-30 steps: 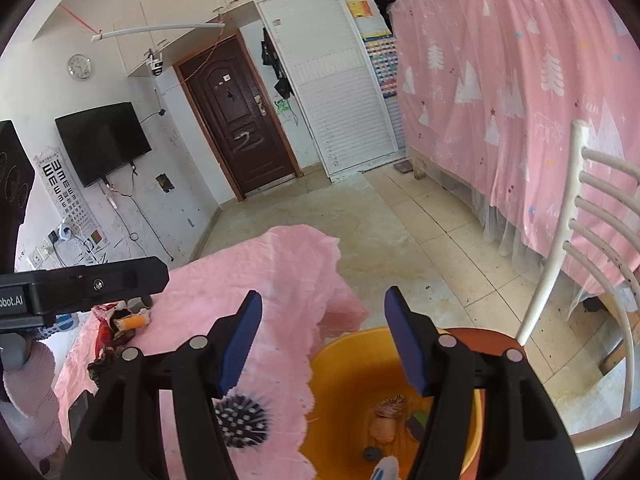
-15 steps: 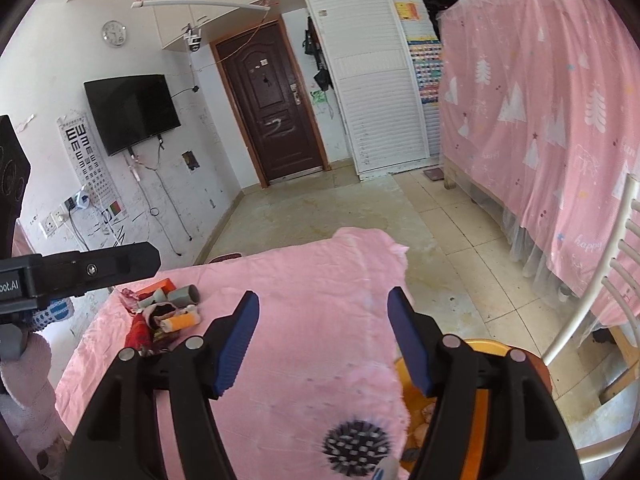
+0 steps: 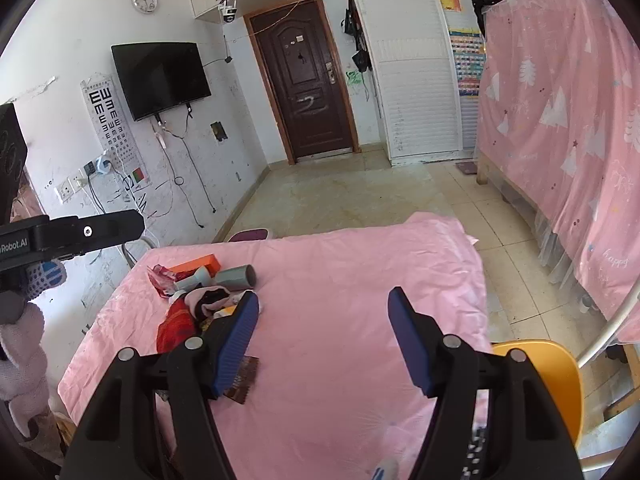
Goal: Collect trash
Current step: 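Move both open tools back over the cluttered bed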
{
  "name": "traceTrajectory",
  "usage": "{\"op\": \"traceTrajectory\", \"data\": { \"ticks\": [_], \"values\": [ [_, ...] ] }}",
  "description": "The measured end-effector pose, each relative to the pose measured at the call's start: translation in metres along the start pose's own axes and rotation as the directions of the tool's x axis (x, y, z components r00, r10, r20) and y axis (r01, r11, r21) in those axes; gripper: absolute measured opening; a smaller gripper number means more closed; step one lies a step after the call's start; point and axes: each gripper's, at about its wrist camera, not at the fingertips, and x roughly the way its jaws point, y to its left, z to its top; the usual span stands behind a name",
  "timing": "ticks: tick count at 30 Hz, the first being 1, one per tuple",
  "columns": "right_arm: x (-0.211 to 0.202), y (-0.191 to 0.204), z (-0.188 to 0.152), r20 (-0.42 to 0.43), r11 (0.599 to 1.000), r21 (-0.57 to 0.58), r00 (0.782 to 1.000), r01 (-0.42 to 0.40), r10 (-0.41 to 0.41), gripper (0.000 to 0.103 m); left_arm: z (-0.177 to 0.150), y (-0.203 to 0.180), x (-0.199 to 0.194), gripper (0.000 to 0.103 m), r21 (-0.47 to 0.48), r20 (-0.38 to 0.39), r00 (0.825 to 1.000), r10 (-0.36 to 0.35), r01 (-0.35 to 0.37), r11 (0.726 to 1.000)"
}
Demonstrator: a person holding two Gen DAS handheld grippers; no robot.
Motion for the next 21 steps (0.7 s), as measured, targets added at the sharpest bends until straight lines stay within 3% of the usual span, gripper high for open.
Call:
{"op": "traceTrajectory", "data": {
  "ticks": [10, 15, 21],
  "values": [
    [0.037, 0.047, -0.016, -0.102, 0.995, -0.078, 0.993, -0.065, 0.057, 0.058, -0.002, 0.073, 0.010, 0.060, -0.050, -0.010, 0.994, 0.113, -0.113, 0.992],
    [0.048, 0.058, -0.019, -0.134, 0.992, -0.096, 0.989, -0.079, 0.066, 0.058, -0.003, 0.109, 0.027, 0.060, -0.059, -0.050, 0.987, 0.154, -0.156, 0.986],
    [0.054, 0.069, -0.022, -0.154, 0.989, -0.110, 0.985, -0.094, 0.076, 0.060, -0.005, 0.126, 0.051, 0.060, -0.060, -0.100, 0.981, 0.168, -0.175, 0.983]
  ]
}}
